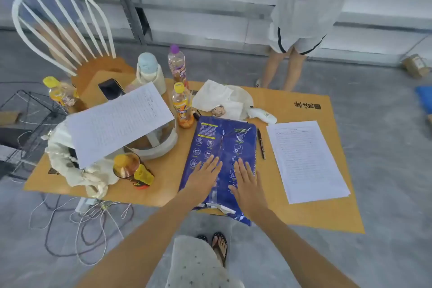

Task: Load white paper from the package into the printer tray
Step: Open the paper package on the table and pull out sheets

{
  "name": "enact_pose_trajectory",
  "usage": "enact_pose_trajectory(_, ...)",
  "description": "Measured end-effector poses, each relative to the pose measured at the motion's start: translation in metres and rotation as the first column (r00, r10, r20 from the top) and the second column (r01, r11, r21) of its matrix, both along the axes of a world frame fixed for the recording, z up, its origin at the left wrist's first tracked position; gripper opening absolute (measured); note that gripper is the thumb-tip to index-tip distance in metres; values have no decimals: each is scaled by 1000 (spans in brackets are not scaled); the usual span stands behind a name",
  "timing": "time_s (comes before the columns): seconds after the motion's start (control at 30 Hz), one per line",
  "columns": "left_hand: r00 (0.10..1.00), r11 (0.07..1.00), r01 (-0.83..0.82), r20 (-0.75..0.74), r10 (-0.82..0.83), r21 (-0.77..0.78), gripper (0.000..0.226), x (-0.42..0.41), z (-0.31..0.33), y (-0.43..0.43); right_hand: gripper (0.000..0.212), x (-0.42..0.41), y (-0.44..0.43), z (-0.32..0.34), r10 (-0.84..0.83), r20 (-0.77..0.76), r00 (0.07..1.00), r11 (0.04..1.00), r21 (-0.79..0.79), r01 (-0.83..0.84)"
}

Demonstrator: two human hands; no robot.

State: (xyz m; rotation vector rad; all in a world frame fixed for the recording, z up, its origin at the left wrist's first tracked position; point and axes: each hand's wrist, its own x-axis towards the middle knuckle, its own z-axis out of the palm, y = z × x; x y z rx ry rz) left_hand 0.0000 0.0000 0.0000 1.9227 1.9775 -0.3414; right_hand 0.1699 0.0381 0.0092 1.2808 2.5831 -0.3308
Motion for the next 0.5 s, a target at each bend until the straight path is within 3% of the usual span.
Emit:
enact_pose_trajectory(0.1, 996, 993, 95, 3, -95, -70, 70, -5, -10, 1, 68, -3, -3, -14, -21, 25, 999, 996, -84, 23)
enact_pose_trajectory(0.2, 994, 995, 98, 55, -97, -23, 67, -5, -14, 1, 68, -7, -11, -25, -8, 41, 999, 992, -128, 13)
enact_pose_trajectory(0.33, 964, 987, -100, 256, 65, 124, 43, -2, -8, 2, 68, -8, -21, -29, -44, 26, 999, 981, -190, 48)
enact_pose_trajectory(0.5, 861, 950, -300, 454, 231, 84, 7, -5, -4, -5, 66, -8, -33, -26, -89, -1, 996, 975, -202, 87)
